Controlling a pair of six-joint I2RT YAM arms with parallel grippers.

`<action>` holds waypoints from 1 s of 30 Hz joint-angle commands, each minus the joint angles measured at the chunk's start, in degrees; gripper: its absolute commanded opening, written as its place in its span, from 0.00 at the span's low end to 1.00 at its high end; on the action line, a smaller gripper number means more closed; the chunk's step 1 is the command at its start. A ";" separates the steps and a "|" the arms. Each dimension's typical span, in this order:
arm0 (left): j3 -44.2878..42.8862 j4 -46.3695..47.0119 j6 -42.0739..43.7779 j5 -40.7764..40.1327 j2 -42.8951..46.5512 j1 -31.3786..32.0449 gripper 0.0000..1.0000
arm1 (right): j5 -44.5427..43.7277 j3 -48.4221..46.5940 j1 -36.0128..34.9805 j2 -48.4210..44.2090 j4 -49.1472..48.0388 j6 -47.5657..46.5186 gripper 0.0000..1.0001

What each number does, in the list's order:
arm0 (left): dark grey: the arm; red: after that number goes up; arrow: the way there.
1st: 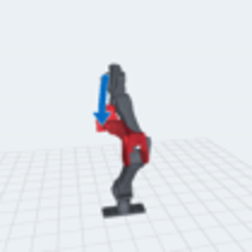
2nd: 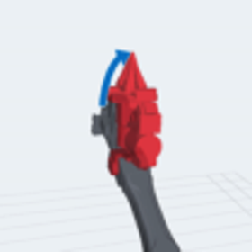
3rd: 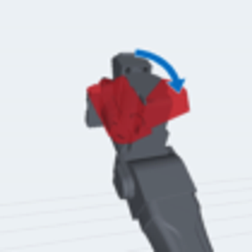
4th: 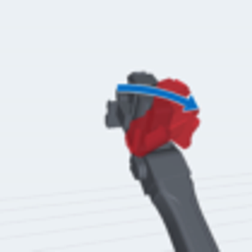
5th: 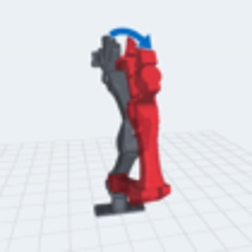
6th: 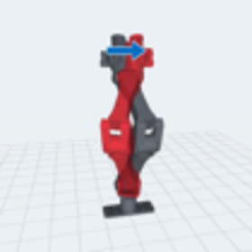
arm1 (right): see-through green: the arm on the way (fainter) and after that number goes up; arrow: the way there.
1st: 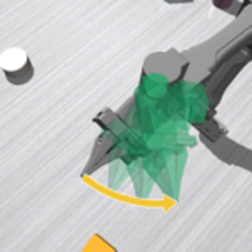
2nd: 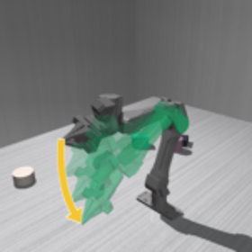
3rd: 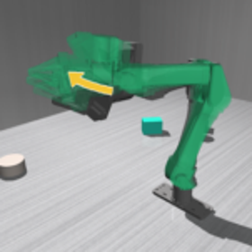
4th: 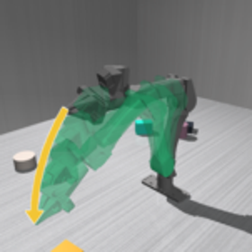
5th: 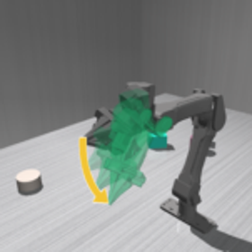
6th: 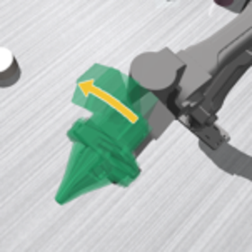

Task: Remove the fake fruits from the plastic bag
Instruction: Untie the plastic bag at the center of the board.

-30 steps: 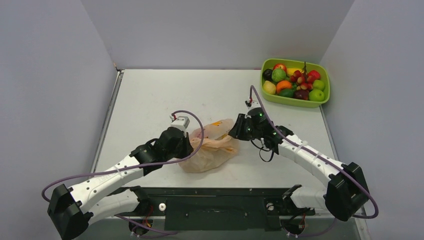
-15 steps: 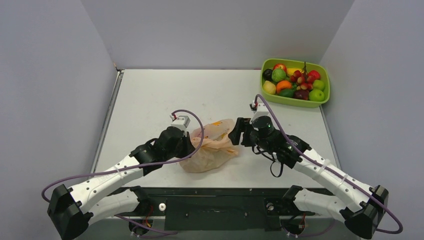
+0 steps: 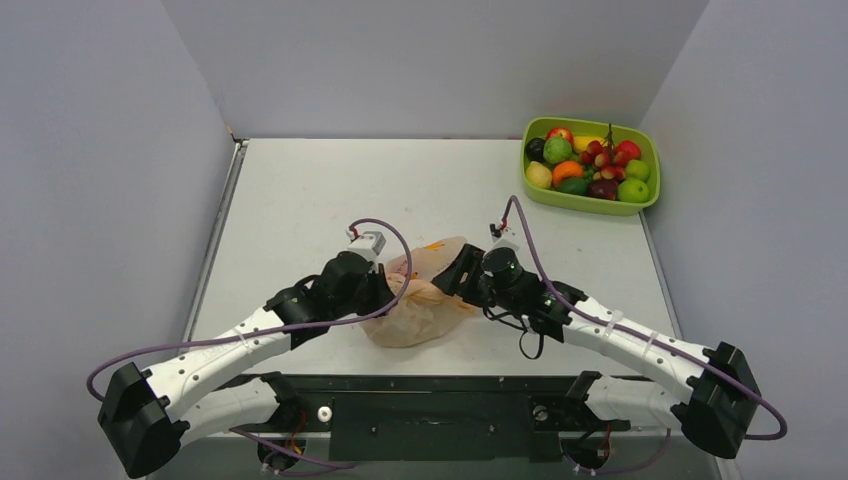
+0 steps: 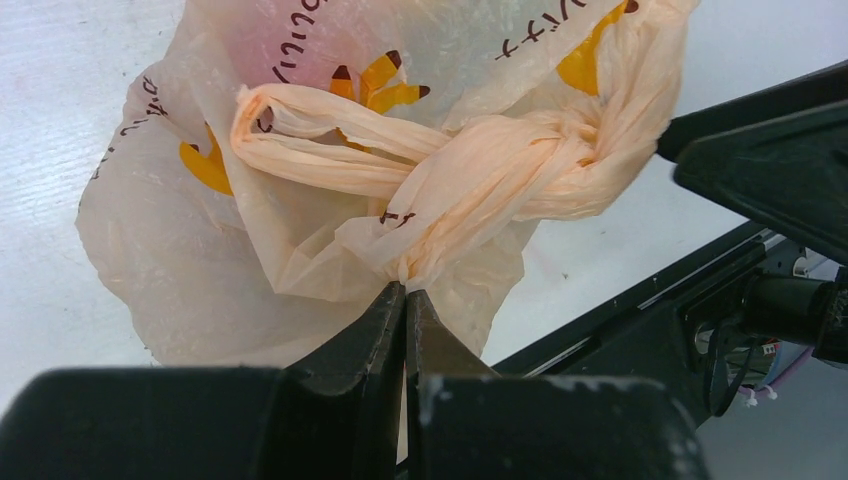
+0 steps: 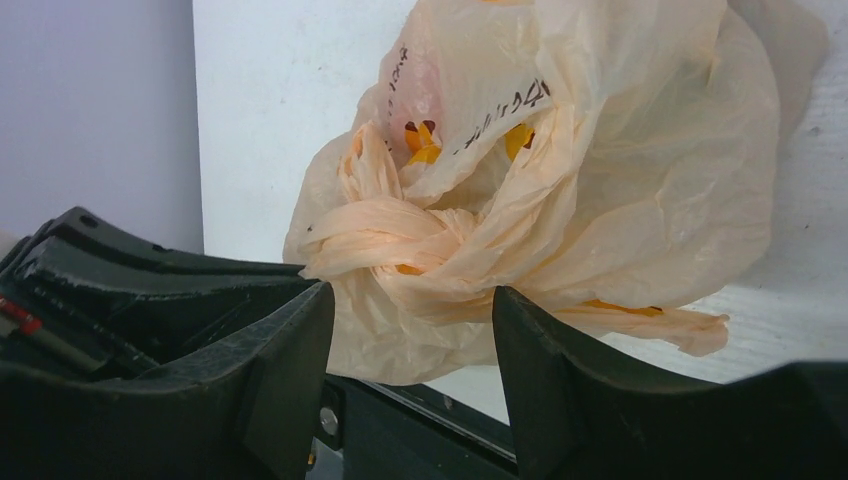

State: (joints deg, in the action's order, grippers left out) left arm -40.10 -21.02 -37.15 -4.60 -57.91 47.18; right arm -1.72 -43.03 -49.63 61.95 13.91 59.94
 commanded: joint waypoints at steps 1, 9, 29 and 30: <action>-1.80 3.09 -0.67 2.21 0.09 0.05 0.00 | -1.78 0.29 -0.61 2.62 -3.04 8.45 0.55; -1.92 2.80 -0.80 3.02 0.67 0.07 0.00 | -6.53 -0.85 -1.55 4.57 0.83 9.86 0.54; -0.76 -3.63 -1.43 -3.24 6.91 0.03 0.00 | -11.83 -3.11 2.38 2.13 6.61 3.37 0.00; -0.07 -4.23 -1.74 -4.90 7.89 -0.02 0.00 | -9.93 -2.81 3.77 1.42 6.59 2.48 0.00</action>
State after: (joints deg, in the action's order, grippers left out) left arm -40.10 -22.24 -38.20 -3.97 -54.76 47.18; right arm -14.37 -44.29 -51.33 67.59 20.71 66.61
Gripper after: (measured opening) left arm 0.005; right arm 0.007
